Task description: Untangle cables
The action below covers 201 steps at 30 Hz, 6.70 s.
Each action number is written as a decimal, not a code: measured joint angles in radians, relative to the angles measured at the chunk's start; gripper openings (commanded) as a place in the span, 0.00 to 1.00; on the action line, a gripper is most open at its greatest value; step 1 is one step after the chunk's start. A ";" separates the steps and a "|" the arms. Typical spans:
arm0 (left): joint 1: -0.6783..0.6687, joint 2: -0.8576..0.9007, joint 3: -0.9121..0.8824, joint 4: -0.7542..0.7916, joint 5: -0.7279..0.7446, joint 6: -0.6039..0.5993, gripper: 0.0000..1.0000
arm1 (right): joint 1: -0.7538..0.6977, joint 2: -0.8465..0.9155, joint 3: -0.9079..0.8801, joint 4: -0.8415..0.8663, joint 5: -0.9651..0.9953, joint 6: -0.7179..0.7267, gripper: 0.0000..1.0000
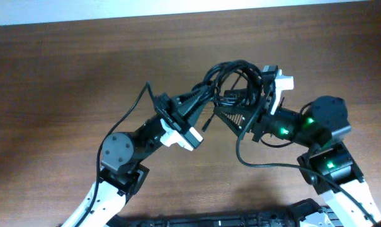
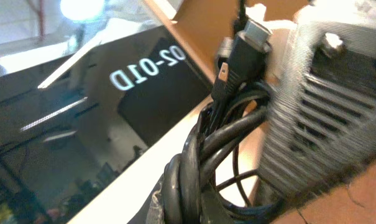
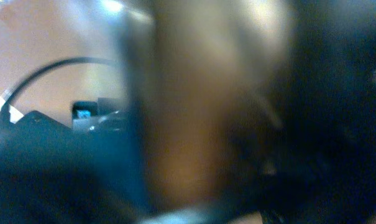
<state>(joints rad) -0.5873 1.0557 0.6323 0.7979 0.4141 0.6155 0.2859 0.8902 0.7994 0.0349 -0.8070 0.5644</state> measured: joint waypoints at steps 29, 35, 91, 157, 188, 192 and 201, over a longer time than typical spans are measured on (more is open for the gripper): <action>0.156 -0.293 -0.002 -0.186 0.225 -0.397 0.00 | -0.417 0.008 0.002 -0.180 0.211 -0.042 0.81; 0.156 -0.310 0.005 -0.334 0.203 -0.372 0.00 | -0.417 0.014 0.001 -0.160 -0.083 -0.171 0.92; 0.157 0.035 0.011 -0.216 0.072 -1.742 0.00 | -0.282 0.141 0.341 -0.697 0.199 -0.825 0.98; 0.135 0.035 0.018 -0.114 0.211 -1.199 0.00 | -0.245 0.154 0.338 -0.447 -0.262 -0.418 0.99; 0.134 0.034 0.019 -0.227 0.119 -0.394 0.00 | -0.245 0.211 0.336 -0.247 -0.428 -0.230 0.04; 0.134 0.032 0.022 -0.320 0.125 -0.434 0.00 | -0.245 0.213 0.335 -0.113 -0.499 -0.231 0.04; 0.135 0.032 0.024 -0.495 0.293 -0.481 0.00 | -0.245 0.214 0.335 -0.018 -0.502 -0.224 0.04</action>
<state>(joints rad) -0.4522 1.0874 0.6567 0.3027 0.7067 0.1349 0.0414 1.1046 1.1339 0.0166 -1.3090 0.3405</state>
